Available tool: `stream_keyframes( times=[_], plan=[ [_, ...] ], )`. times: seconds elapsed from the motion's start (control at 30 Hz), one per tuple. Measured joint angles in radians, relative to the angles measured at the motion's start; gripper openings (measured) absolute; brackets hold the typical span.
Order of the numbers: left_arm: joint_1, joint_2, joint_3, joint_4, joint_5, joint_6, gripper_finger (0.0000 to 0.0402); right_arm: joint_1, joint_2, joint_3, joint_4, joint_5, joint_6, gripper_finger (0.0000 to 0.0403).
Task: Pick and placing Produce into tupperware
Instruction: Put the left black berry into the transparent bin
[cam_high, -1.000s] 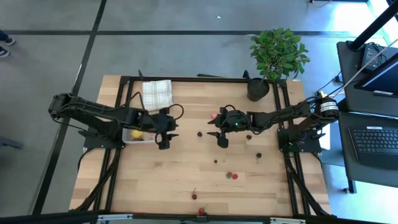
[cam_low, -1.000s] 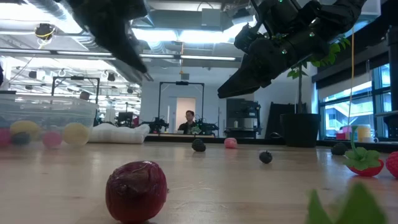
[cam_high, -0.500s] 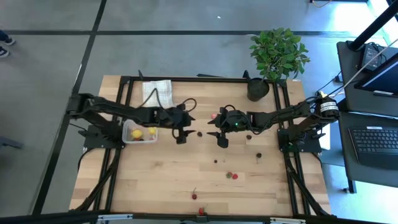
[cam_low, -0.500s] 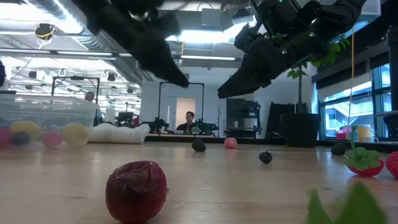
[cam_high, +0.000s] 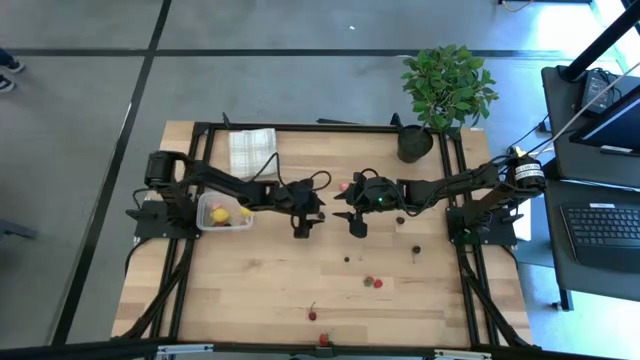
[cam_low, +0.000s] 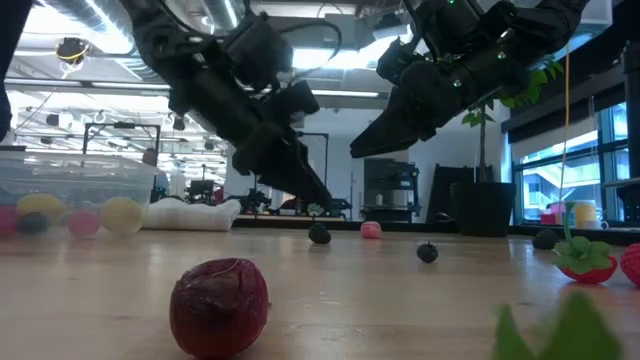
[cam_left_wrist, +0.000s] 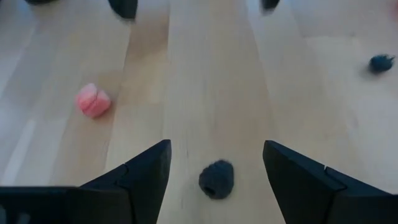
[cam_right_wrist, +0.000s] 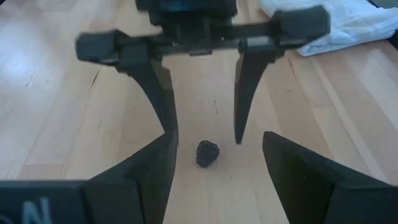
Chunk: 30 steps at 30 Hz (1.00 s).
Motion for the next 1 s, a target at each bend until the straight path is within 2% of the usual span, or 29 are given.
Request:
stream_keyframes(
  times=[0.3, 0.63, 0.87, 1.0],
  plan=[
    [0.004, 0.086, 0.0, 0.053, 0.0, -0.033, 0.0249, 0.0, 0.0, 0.0, 0.0, 0.0, -0.001, 0.024],
    [0.004, 0.112, -0.001, 0.059, 0.0, -0.054, 0.0221, 0.0, -0.005, 0.0, 0.017, 0.001, -0.002, 0.024],
    [0.004, 0.112, -0.001, 0.062, -0.005, -0.056, 0.0198, -0.007, -0.073, -0.001, -0.04, 0.043, -0.024, 0.024],
    [0.004, 0.112, -0.001, 0.063, -0.005, -0.056, 0.0187, -0.02, -0.154, -0.069, -0.03, 0.045, -0.019, 0.024]
  ],
)
